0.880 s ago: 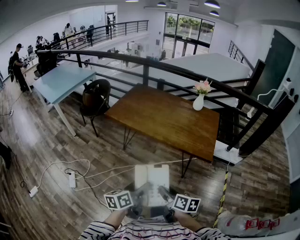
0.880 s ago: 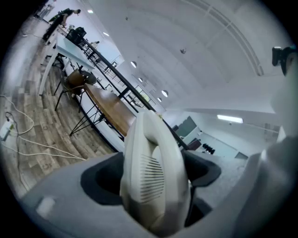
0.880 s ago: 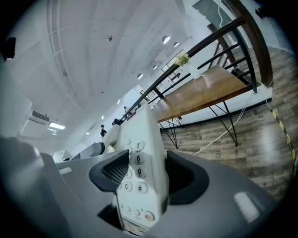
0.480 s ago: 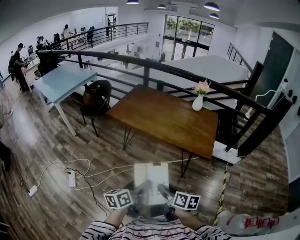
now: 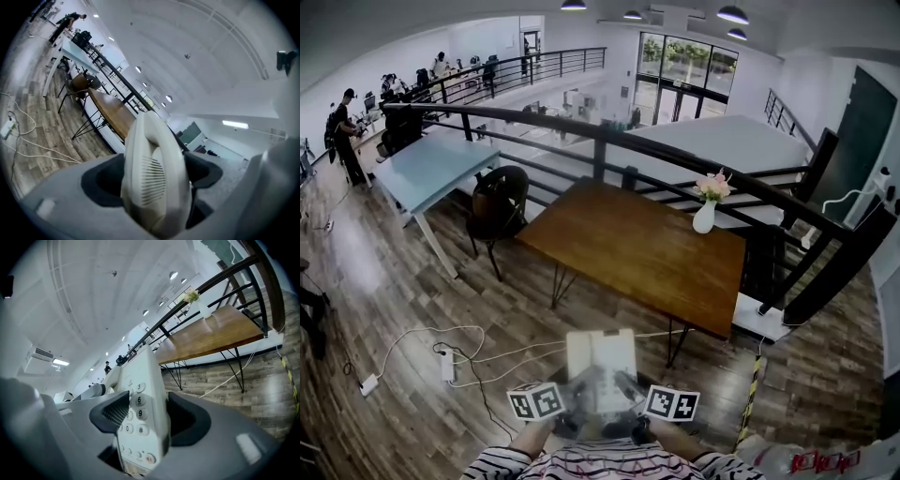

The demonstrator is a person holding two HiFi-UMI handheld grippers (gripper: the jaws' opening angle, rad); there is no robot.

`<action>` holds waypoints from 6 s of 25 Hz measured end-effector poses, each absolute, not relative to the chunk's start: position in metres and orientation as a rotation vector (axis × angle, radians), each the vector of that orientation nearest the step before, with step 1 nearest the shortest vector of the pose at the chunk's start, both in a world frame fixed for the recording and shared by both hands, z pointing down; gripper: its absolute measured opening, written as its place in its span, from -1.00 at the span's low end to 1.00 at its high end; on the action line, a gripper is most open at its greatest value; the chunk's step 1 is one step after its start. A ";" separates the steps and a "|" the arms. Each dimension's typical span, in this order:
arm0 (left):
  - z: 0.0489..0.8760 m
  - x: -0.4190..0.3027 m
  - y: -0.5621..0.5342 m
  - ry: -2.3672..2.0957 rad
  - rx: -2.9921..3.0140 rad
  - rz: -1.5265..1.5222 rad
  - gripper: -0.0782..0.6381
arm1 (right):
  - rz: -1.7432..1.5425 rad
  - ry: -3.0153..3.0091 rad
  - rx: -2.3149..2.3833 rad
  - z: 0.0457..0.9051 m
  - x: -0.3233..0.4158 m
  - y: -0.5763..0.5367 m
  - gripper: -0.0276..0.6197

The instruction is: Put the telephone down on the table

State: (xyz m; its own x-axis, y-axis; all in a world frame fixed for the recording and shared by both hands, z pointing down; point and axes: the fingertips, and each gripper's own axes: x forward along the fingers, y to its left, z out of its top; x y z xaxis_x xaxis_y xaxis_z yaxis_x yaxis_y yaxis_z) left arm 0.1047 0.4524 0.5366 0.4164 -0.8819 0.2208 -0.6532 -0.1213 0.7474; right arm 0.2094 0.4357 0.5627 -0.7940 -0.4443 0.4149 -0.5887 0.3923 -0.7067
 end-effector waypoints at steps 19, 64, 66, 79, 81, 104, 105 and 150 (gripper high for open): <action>0.525 0.085 0.243 -1.397 1.806 -0.416 0.33 | 1.317 -2.512 0.803 0.551 0.188 0.216 -0.13; 0.545 -0.217 0.014 -1.119 1.936 -0.210 0.33 | 1.479 -2.432 1.198 0.573 -0.112 0.020 -0.14; 0.546 -0.221 -0.007 -1.129 1.932 -0.214 0.33 | 1.476 -2.432 1.185 0.574 -0.115 -0.002 -0.14; 0.552 -0.229 -0.163 -1.184 1.900 -0.241 0.33 | 1.436 -2.455 1.098 0.578 -0.123 -0.165 -0.14; 0.555 -0.228 -0.185 -1.185 1.901 -0.242 0.33 | 1.433 -2.458 1.094 0.581 -0.122 -0.187 -0.14; 0.608 -0.197 -0.413 -1.078 1.975 -0.140 0.33 | 1.542 -2.440 1.217 0.637 -0.095 -0.402 -0.13; 0.613 -0.195 -0.423 -1.067 1.981 -0.129 0.33 | 1.548 -2.434 1.239 0.641 -0.092 -0.411 -0.13; 0.736 -0.079 -0.644 -0.710 2.035 0.133 0.34 | 1.781 -2.163 1.621 0.759 0.015 -0.599 -0.15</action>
